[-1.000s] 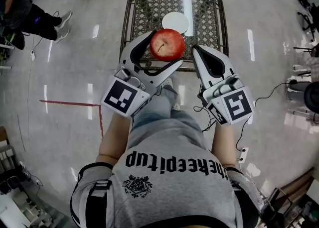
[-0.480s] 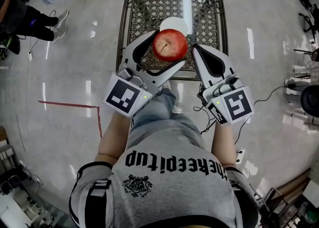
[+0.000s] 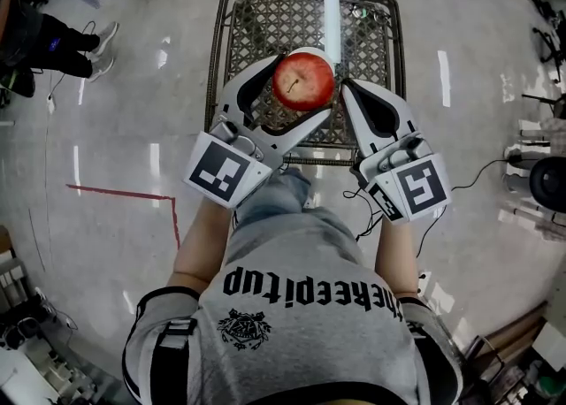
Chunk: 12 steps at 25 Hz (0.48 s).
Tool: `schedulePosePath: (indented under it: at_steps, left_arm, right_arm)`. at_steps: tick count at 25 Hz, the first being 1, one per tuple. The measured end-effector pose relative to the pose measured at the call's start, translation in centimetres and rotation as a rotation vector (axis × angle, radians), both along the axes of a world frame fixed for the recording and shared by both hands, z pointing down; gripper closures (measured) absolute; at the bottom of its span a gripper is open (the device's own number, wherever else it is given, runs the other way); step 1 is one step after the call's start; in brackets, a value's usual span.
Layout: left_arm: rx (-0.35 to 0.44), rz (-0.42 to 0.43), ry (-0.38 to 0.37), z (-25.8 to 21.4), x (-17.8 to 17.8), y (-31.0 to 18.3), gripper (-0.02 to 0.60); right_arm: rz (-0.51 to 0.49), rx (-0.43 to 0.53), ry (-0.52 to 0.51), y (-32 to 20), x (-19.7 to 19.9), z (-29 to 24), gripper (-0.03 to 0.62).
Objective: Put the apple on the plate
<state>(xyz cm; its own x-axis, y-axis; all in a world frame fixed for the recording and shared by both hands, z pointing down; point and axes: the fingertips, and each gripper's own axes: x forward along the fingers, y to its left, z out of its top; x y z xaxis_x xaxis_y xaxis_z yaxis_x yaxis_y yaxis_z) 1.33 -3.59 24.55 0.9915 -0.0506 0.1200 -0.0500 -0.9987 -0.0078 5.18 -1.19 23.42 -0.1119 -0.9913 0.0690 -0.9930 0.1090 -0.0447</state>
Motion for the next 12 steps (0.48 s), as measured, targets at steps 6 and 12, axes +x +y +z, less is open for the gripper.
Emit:
schedulePosePath:
  at_steps: [6,12]
  left_arm:
    - [-0.008,0.004,0.013,0.1,1.4,-2.7,0.178]
    - [-0.021,0.002,0.006,0.8,2.1,-5.0,0.178]
  right_arm:
    - [0.004,-0.006,0.006,-2.9,1.5,0.1,0.591]
    - [0.011,-0.015,0.012,-5.0,2.2,0.6,0.591]
